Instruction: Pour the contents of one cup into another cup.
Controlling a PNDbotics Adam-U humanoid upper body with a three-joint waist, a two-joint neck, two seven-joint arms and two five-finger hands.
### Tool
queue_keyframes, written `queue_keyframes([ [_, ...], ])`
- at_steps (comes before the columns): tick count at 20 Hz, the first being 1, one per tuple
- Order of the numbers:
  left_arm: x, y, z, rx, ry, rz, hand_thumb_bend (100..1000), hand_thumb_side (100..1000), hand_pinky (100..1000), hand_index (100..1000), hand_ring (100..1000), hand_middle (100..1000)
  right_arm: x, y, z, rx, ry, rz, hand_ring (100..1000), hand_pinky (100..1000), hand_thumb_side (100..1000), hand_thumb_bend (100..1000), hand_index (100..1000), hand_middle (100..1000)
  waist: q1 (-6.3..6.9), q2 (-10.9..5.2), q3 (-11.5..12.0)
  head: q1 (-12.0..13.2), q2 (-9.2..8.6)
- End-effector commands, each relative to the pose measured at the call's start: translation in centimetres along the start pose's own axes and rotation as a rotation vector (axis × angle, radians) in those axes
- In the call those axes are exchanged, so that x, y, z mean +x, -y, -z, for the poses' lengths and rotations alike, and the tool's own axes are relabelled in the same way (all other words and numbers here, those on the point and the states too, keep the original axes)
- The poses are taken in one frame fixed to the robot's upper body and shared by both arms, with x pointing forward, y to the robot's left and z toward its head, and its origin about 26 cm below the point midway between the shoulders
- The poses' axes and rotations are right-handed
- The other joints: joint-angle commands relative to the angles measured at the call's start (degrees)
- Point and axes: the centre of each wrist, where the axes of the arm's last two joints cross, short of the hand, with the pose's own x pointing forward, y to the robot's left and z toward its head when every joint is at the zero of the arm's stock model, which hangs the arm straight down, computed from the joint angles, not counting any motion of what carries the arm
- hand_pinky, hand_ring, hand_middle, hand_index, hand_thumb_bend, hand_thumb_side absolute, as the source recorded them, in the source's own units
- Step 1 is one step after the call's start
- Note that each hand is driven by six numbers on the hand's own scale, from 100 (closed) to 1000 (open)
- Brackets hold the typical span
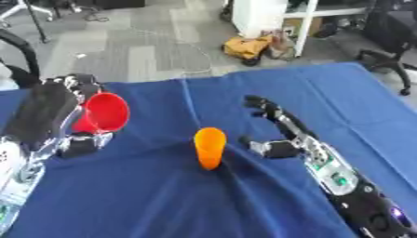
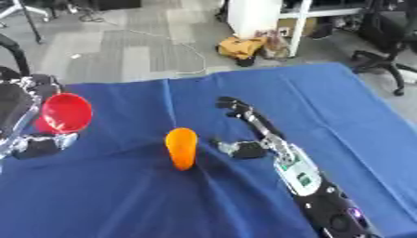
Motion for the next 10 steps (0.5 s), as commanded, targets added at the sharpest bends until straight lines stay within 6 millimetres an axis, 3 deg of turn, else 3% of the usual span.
queue_keyframes([
  [1,-0.9,1.3,-0.1,0.036,-0.092,-0.235,332,100,340,542,244,274,1.8,3.1,0.8,-0.212,0.036,0.005,963,884,301,381,893,951,-0.23,-0.74,-0.17,0.56,-0.26],
  [5,-1.7,2.9,-1.0,0.029,-0.141,-0.342,381,100,362,555,285,303,2.9,3.4,1.4,-0.296,0.063,0.027,956,882,286,356,891,940,-0.57,-0.33,-1.03,1.38,-0.47],
  [10,-0.6,6.3,-2.6,-0.001,-0.15,-0.52,482,100,392,589,352,358,3.7,4.2,1.0,-0.412,0.056,0.052,950,875,301,338,888,933,-0.59,-0.01,-0.97,1.31,-0.51],
])
